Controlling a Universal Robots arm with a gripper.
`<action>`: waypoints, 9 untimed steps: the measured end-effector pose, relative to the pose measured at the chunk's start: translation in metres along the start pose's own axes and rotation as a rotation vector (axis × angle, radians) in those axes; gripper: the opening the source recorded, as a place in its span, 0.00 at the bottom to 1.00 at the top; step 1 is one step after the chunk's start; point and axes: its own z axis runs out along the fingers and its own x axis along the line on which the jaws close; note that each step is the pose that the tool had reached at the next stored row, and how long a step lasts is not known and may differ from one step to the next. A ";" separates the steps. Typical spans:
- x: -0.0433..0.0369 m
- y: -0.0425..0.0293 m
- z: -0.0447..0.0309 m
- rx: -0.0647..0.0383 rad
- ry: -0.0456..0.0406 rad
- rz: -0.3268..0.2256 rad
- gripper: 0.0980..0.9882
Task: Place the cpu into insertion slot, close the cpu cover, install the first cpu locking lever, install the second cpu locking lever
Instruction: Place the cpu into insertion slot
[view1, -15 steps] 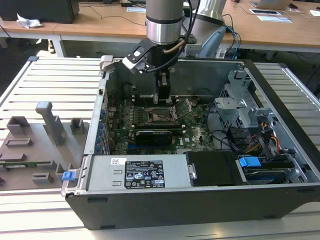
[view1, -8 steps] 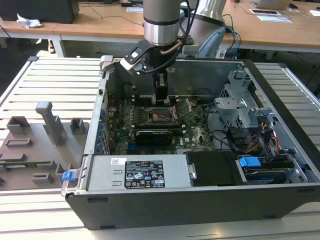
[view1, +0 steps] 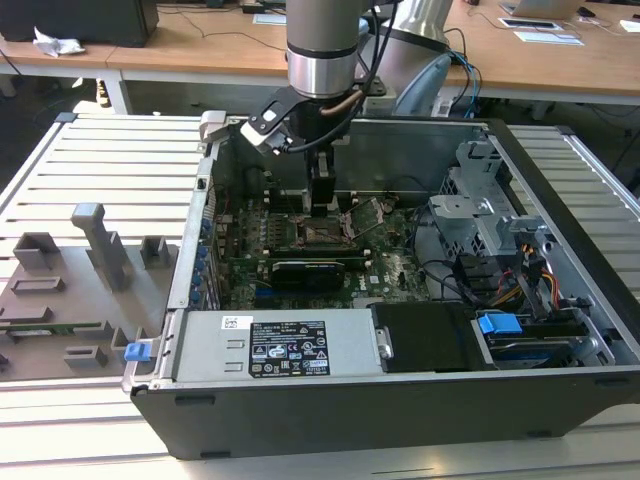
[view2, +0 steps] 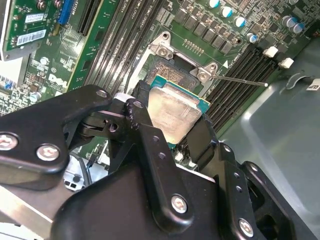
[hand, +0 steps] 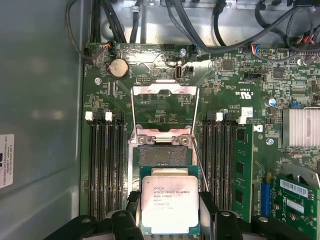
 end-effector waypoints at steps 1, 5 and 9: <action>0.0002 0.0000 0.0008 0.000 0.0000 0.000 0.50; 0.0005 0.0009 0.0074 0.000 0.0000 0.000 0.50; 0.0005 0.0069 0.0144 0.000 0.0000 0.000 0.50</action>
